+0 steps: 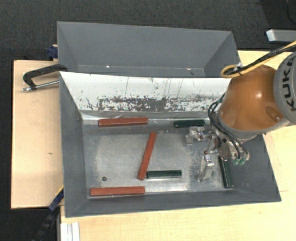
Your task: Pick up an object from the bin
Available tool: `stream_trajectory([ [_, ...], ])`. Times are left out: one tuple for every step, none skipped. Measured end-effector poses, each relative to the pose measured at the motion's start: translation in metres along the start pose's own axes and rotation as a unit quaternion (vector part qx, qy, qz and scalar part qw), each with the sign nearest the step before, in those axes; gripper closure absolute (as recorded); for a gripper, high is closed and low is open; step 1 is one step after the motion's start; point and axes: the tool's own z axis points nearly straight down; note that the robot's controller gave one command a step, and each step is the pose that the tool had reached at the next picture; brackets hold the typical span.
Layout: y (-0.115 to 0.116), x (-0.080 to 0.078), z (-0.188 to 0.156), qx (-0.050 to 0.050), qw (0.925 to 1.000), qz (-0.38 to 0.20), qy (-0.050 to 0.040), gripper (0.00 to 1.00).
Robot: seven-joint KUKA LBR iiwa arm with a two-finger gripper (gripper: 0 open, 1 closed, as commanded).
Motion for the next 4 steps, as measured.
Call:
stream_trajectory([
  [0.003, -0.01, 0.031, -0.001, 0.9987, 0.051, 0.0036, 0.0],
  [0.023, -0.009, 0.076, -0.001, 0.9998, -0.02, 0.0031, 1.0],
  [0.023, -0.009, 0.076, -0.001, 0.9998, -0.02, 0.0031, 1.0],
  [0.023, -0.009, 0.074, -0.001, 0.9998, -0.02, 0.0031, 1.0],
])
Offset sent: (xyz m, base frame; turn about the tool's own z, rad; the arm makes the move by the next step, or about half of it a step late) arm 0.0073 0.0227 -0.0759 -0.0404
